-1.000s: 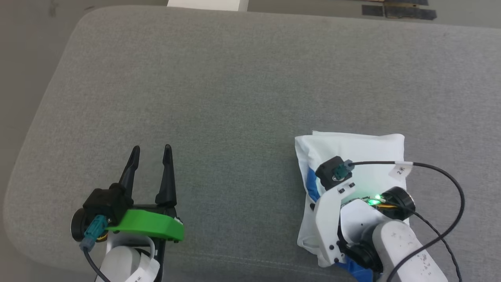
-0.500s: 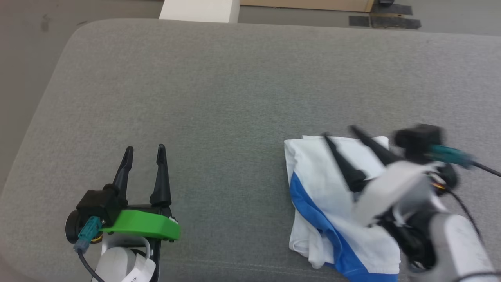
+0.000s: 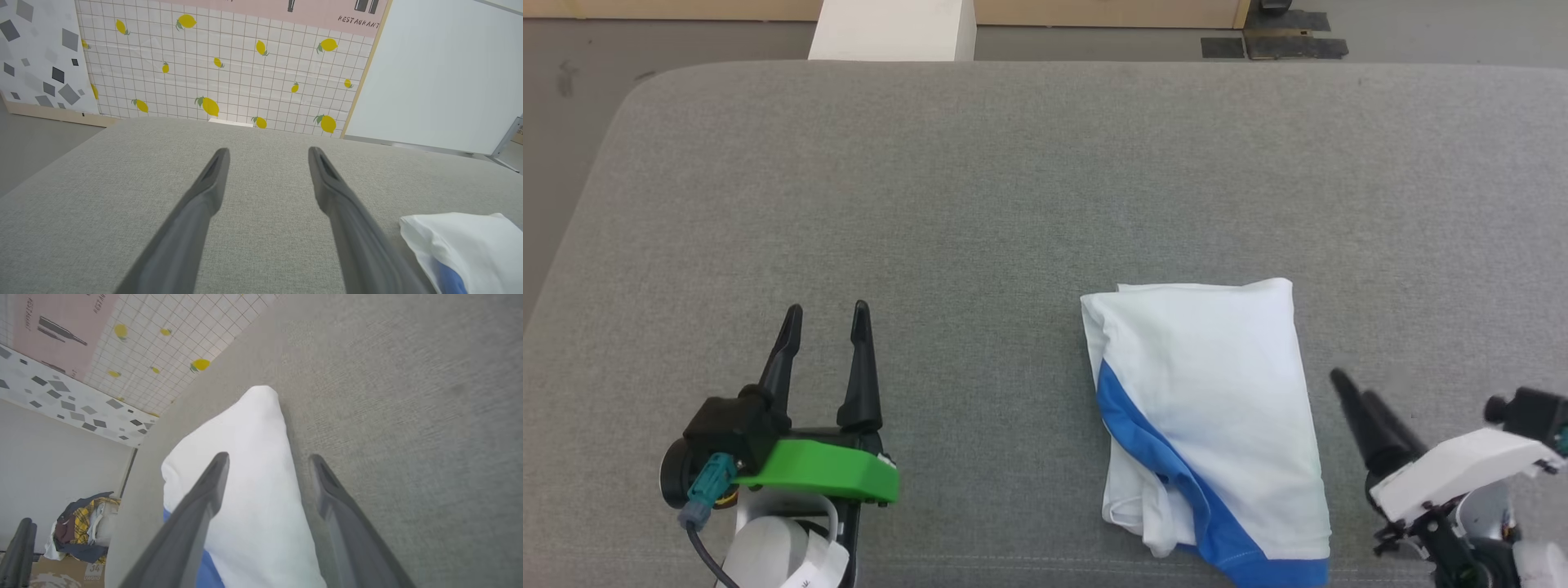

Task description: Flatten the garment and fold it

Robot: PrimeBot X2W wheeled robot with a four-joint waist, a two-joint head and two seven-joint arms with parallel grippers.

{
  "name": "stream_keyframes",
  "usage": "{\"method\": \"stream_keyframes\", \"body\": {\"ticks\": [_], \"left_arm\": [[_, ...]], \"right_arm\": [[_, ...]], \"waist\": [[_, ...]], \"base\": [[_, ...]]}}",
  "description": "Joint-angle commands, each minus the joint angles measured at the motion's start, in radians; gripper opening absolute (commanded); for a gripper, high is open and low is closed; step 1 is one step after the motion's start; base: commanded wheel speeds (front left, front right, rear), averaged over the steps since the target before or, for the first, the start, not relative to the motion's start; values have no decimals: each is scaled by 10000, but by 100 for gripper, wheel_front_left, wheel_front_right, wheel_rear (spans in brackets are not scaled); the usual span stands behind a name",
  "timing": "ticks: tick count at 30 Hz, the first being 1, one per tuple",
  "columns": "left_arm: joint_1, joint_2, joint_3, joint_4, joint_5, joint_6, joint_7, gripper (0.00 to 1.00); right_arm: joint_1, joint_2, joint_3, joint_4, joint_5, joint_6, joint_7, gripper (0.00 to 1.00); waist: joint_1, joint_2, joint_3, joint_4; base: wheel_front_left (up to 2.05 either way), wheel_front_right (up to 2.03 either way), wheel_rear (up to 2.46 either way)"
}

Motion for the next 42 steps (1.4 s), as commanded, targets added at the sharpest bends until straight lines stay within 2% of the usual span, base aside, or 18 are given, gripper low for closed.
{"method": "stream_keyframes", "body": {"ticks": [1, 9, 15, 16, 17, 18, 23, 27, 34, 35, 39, 42], "left_arm": [[21, -28, -40, -19, 76, 17, -45, 100], [-22, -28, -125, 63, 65, -38, -45, 100], [-9, -28, -159, 106, 47, -51, -45, 100], [-3, -28, -164, 112, 44, -49, -45, 100], [10, -28, -167, 120, 42, -44, -45, 100], [54, -28, -145, 112, 35, -27, -45, 100], [106, -28, -63, 46, 79, -19, -45, 100], [82, -28, 52, -73, 180, -58, -45, 100], [-381, -16, 56, -414, 476, -171, -45, 100], [-567, 10, 9, -511, 598, -208, -45, 100], [-921, 137, -19, -790, 791, -262, -45, 100], [-1158, 310, -101, -982, 952, -303, -45, 100]], "right_arm": [[-201, 15, 5, 305, 150, -11, 174, 100], [-1090, 15, 338, 2094, 1043, -11, 1273, 100], [-1592, 16, 671, 3276, 1004, -11, 2199, 100], [-1638, 16, 725, 3362, 937, -11, 2317, 89], [-1691, 16, 791, 3408, 838, -11, 2423, 38], [-1773, 16, 910, 3375, 445, -11, 2617, 0], [-1888, -7, 866, 2689, -1441, -11, 2776, 0], [-2231, -176, 990, 1879, -2791, -11, 3169, 0], [-3266, -1215, 1415, 1106, -4262, -11, 3943, 0], [-3596, -1658, 1569, 1132, -4573, -11, 3987, 0], [-4332, -2141, 1380, 1594, -4654, -11, 3899, 0], [-4896, -2735, 1445, 2021, -5153, -11, 3566, 0]], "waist": [[0, 0, 39, 40], [0, 0, 153, 324], [0, 0, 156, 480], [0, 0, 149, 491], [0, 0, 135, 496], [0, 0, 111, 455], [0, 0, 136, 100], [0, 0, 328, -479], [0, 0, 1128, -1773], [0, 0, 1390, -2134], [0, 0, 2043, -2842], [0, 0, 2514, -3204]], "base": [[0, 0, 0], [0, 0, 0], [0, 0, 0], [0, 0, 0], [0, 0, 0], [0, 0, 0], [0, 0, 0], [0, 0, 0], [0, 0, 0], [0, 0, 0], [0, 0, 0], [0, 0, 0]]}}
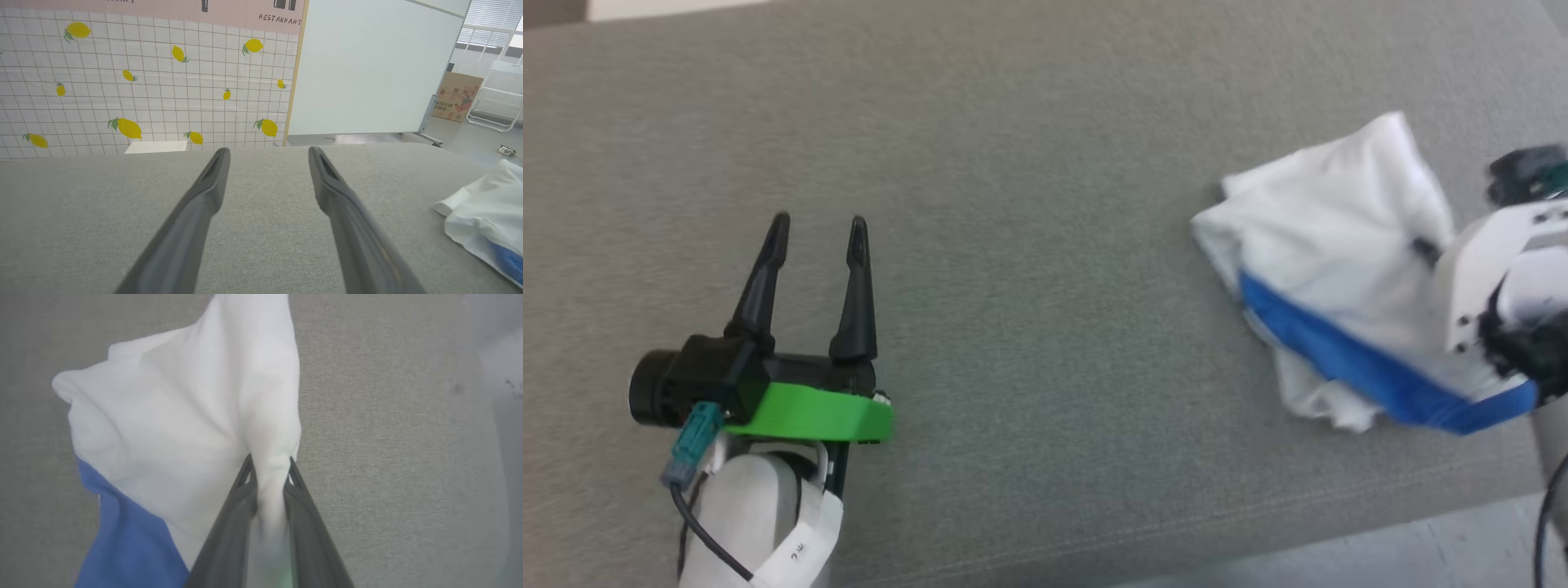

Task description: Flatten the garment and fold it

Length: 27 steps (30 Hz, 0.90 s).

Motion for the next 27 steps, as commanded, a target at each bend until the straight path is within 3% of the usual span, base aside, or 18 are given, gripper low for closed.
{"method": "stream_keyframes", "body": {"ticks": [1, 11, 19, 20, 21, 22, 24, 27], "left_arm": [[-212, 176, -21, -103, 187, -61, -36, 100], [-838, 818, -164, -841, 468, -115, 257, 100], [-894, 1021, -119, -1300, 472, -44, 555, 100], [-872, 1021, -127, -1314, 469, -26, 561, 100], [-848, 1012, -134, -1306, 464, -9, 556, 100], [-809, 995, -141, -1285, 451, 16, 547, 100], [-712, 895, -152, -1119, 345, 71, 459, 100], [-558, 698, -168, -786, 124, 105, 325, 100]], "right_arm": [[-409, -173, -164, 229, -173, -19, -266, 0], [-2152, -1077, -1352, 1926, -2000, -19, -2171, 0], [-2974, -1171, -2692, 3046, -3502, -19, -3426, 0], [-3045, -1119, -2853, 3169, -3698, -19, -3548, 18], [-3074, -1094, -2952, 3253, -3893, -19, -3632, 44], [-3094, -1072, -3092, 3338, -4165, -19, -3710, 100], [-3053, -1082, -3391, 3350, -4899, -19, -4113, 100], [-2892, -1016, -3427, 3288, -5094, -19, -4770, 100]], "waist": [[-1, 0, 1204, -1087], [-1, 0, 2481, -1185], [-1, 0, 2840, -795], [-1, 0, 2827, -761], [-1, 0, 2783, -731], [-1, 0, 2714, -694], [-1, 0, 2363, -546], [-1, 0, 1776, -344]], "base": [[0, 0, 0], [0, 0, 0], [0, 0, 0], [0, 0, 0], [0, 0, 0], [0, 0, 0], [0, 0, 0], [0, 0, 0]]}}
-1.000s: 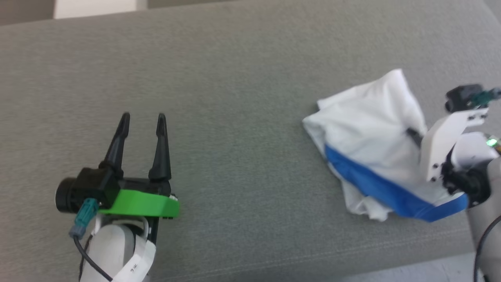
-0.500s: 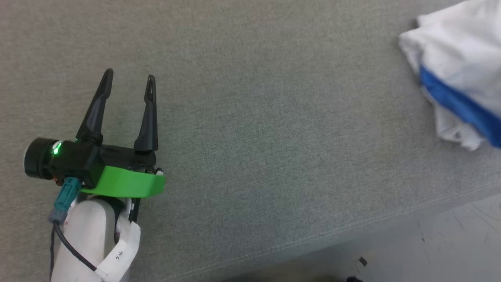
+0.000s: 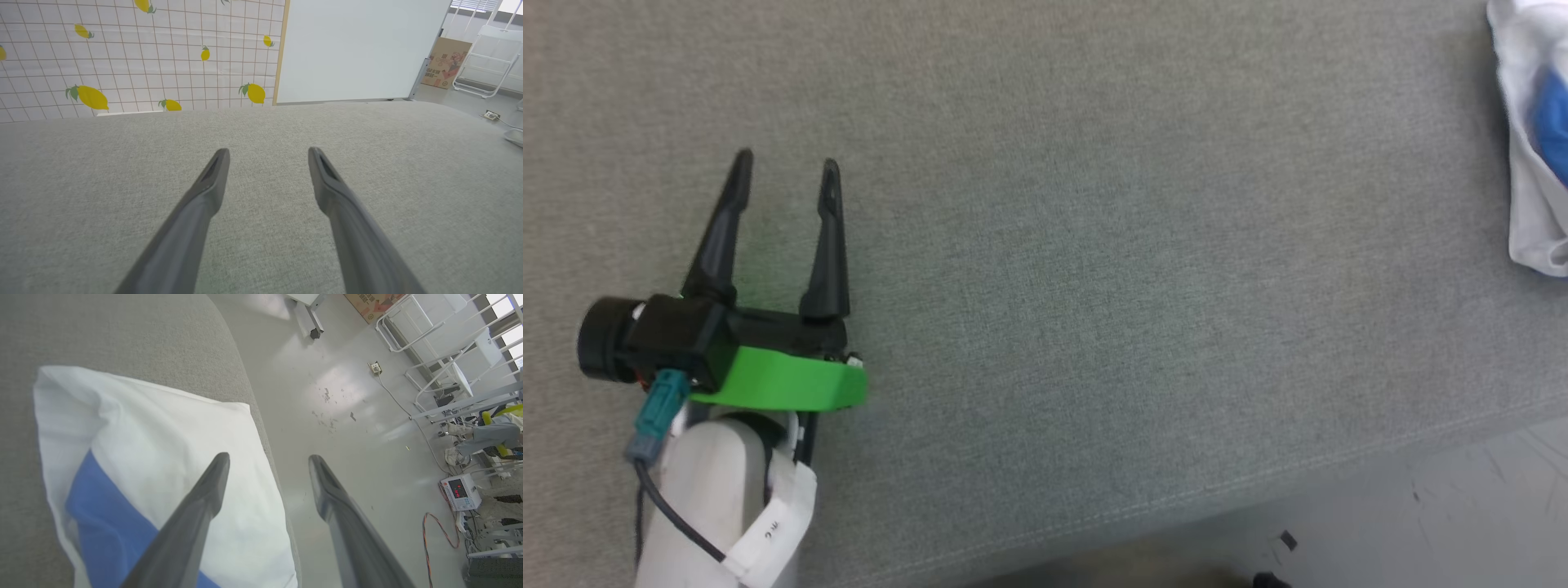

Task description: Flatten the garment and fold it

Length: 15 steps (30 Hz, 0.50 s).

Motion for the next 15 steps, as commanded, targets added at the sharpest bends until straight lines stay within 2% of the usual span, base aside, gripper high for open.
{"method": "stream_keyframes", "body": {"ticks": [1, 7, 15], "left_arm": [[178, -97, 9, 148, -154, 55, -112, 100], [688, -451, 38, 948, -637, 161, -302, 100], [1184, -731, 14, 1782, -1133, 302, -403, 100]], "right_arm": [[110, 68, 62, -43, 112, -19, -341, 100], [1011, 233, 704, -499, 1325, -19, -1767, 100], [3216, 880, 1726, -2463, 3575, -19, -3241, 100]], "waist": [[-1, -1, -805, 335], [-1, -1, -2248, 720], [-1, -1, -3693, 1435]], "base": [[0, 0, 0], [0, 0, 0], [0, 0, 0]]}}
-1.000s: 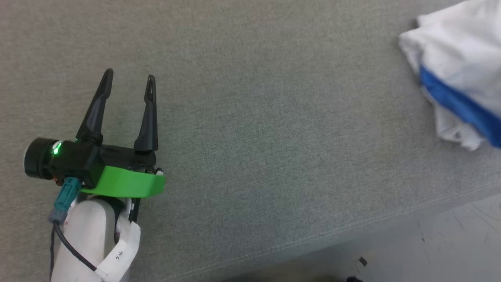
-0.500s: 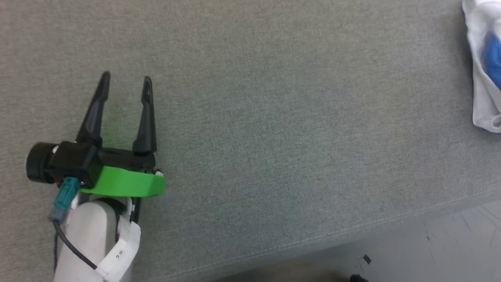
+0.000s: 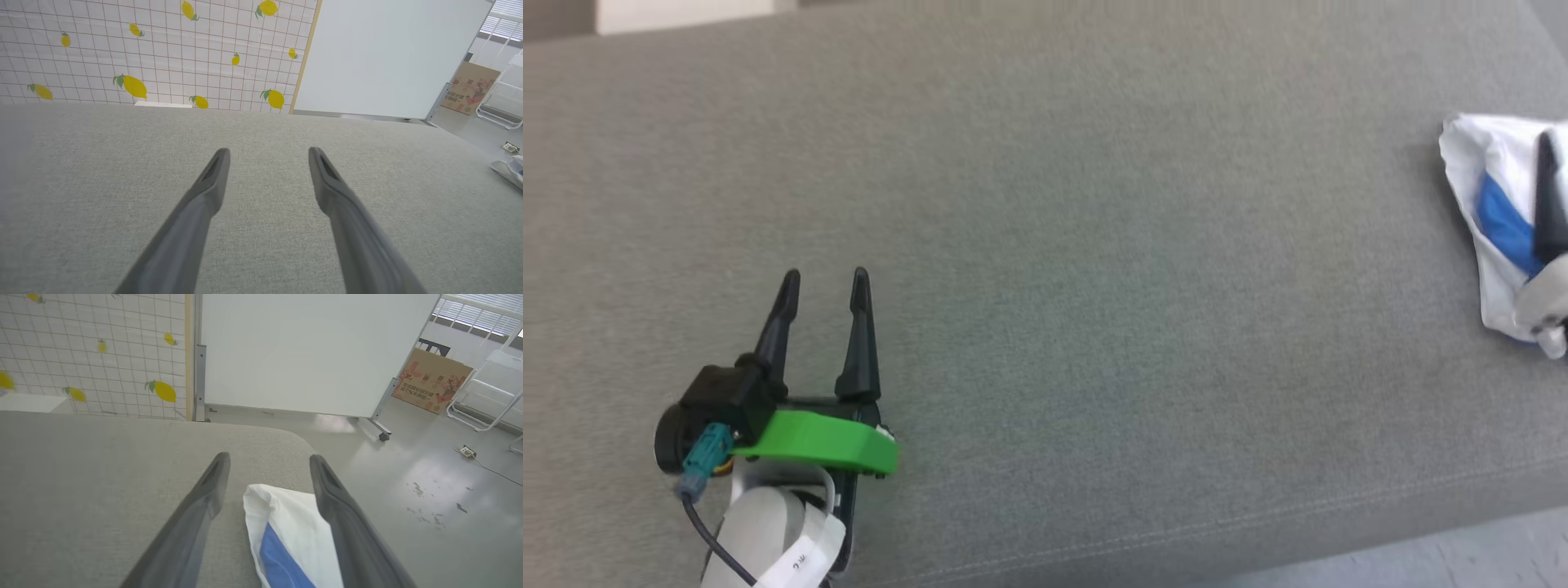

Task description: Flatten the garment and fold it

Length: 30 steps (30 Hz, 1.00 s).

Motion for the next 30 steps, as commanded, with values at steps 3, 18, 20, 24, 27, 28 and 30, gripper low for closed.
{"method": "stream_keyframes", "body": {"ticks": [3, 18, 20, 24, 27, 28, 30], "left_arm": [[220, -100, -59, 368, -190, 51, -73, 100], [916, -222, -109, 892, -216, 246, -90, 100], [996, -234, -135, 867, -197, 253, -90, 100], [1109, -253, -217, 818, -161, 273, -90, 100], [1169, -262, -240, 767, -137, 286, -90, 100], [1196, -264, -250, 748, -125, 291, -90, 100], [1242, -269, -275, 734, -102, 302, -90, 100]], "right_arm": [[1199, 390, 345, -1104, 511, -19, -269, 100], [4583, 2094, 870, -4221, 610, -19, -351, 100], [4805, 2210, 838, -4323, 509, -19, -389, 100], [5228, 2489, 667, -4527, 328, -19, -520, 100], [5500, 2661, 635, -4654, 166, -19, -588, 100], [5589, 2712, 627, -4689, 107, -19, -607, 100], [5717, 2783, 634, -4732, 15, -19, -623, 100]], "waist": [[0, 0, -1489, 1105], [0, 0, -2370, 2137], [0, 0, -2418, 2210], [0, 0, -2465, 2339], [0, 0, -2483, 2385], [0, 0, -2487, 2395], [0, 0, -2480, 2404]], "base": [[0, 0, 0], [0, 0, 0], [0, 0, 0], [0, 0, 0], [0, 0, 0], [0, 0, 0], [0, 0, 0]]}}
